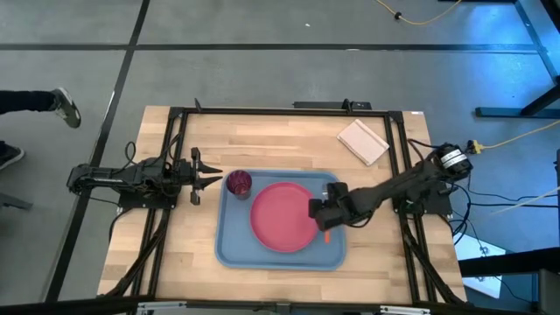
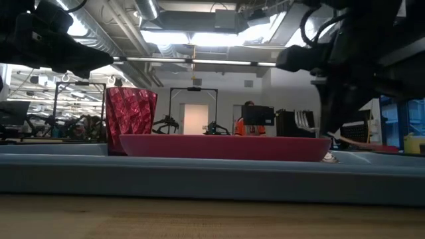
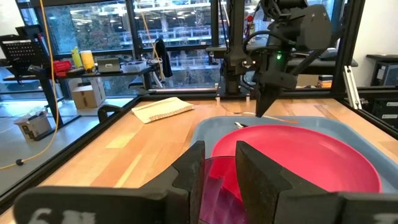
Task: Pick and place plate/cup/fork/spoon on tray
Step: Put the orange fork on the blue serving tray to the left of the orange spoon
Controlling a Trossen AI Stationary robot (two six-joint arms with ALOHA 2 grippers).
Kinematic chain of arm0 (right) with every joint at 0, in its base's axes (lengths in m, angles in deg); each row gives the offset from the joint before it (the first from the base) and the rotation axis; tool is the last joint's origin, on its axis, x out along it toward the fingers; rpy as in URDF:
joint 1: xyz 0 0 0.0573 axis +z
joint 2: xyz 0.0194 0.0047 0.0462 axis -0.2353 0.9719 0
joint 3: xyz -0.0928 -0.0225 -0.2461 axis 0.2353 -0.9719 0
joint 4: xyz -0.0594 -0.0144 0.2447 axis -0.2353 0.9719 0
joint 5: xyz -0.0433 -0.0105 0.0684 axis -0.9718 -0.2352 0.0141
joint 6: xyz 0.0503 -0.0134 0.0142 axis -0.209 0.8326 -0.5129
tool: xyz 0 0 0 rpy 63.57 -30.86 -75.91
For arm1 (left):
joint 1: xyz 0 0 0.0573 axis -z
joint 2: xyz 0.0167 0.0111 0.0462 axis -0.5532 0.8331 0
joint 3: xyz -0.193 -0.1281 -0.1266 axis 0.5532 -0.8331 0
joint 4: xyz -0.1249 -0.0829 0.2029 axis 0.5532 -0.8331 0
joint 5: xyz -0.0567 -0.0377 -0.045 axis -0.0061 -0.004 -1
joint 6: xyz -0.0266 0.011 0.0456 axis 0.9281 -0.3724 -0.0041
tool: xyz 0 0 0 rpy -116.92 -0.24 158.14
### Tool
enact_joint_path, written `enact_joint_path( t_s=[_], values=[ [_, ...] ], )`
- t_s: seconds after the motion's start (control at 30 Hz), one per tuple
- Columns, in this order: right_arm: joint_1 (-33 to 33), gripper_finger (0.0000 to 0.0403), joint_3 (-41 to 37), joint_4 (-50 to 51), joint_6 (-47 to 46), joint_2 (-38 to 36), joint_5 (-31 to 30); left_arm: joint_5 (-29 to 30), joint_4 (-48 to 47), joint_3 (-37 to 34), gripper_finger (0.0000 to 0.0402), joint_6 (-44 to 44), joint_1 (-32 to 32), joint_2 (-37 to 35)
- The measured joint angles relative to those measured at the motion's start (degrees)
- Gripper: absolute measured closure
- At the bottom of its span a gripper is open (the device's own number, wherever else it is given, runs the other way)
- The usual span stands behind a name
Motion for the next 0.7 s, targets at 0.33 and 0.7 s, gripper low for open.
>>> enact_joint_path(
  t_s=[0.33,0.7],
  values=[
    [-3.0,0.0391,0.0,-4.2,3.8,3.4,4.5,0.0,0.0,0.0,0.0319,0.0,0.0,0.0],
    [-3.3,0.0391,0.0,-8.2,7.3,3.4,4.5,0.0,0.0,0.0,0.0319,0.0,0.0,0.0]
  ],
)
